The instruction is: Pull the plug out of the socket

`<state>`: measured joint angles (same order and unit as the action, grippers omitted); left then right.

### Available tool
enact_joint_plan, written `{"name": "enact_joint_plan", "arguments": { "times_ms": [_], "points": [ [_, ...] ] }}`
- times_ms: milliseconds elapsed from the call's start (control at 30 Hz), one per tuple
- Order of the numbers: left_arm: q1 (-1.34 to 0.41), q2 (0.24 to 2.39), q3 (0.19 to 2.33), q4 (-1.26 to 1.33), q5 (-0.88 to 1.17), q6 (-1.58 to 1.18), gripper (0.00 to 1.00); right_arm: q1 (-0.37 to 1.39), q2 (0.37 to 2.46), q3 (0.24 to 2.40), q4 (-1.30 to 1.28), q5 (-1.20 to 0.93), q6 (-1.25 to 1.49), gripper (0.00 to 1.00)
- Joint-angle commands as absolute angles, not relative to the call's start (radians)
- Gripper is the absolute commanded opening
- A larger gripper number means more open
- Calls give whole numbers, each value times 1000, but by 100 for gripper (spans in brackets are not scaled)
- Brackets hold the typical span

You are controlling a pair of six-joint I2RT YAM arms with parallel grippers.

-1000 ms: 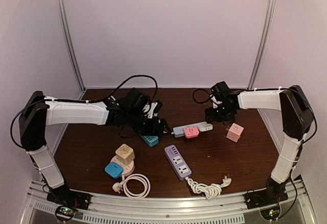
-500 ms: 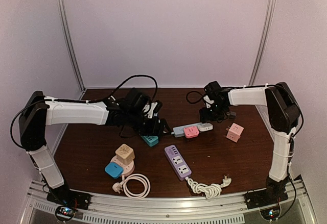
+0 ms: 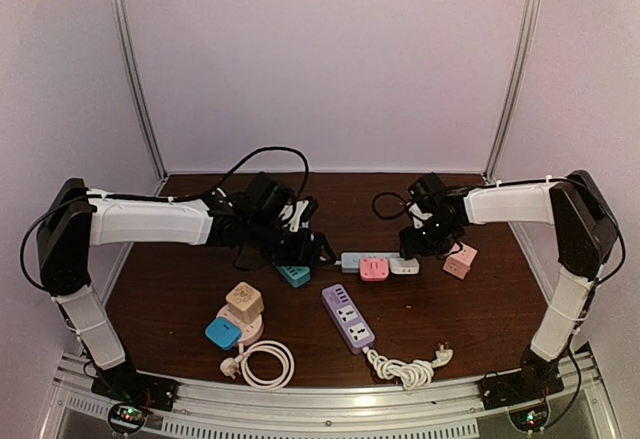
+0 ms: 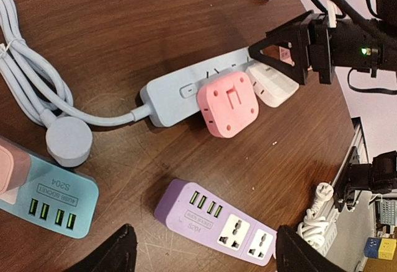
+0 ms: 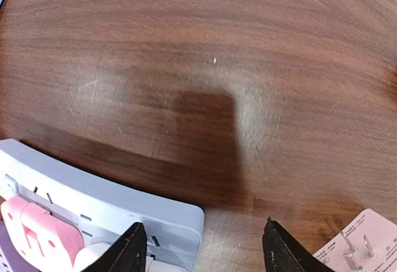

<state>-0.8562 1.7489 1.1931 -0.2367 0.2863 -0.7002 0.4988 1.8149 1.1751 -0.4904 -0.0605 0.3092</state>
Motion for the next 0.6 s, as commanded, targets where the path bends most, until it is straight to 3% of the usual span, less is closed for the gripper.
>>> {"name": "enact_joint_plan", "arguments": {
  "times_ms": [0, 300, 567],
  "points": [
    [-848, 1754, 1183, -188, 302, -690, 78, 513, 1753, 1103, -514, -71, 364, 65],
    [-848, 1762, 1187, -186, 309, -689, 78, 589, 1704, 1096, -549, -88, 381, 63],
    [-848, 1780, 1196, -185, 314, -689, 79, 613, 1493, 1023, -519, -6, 262, 71]
  ]
}}
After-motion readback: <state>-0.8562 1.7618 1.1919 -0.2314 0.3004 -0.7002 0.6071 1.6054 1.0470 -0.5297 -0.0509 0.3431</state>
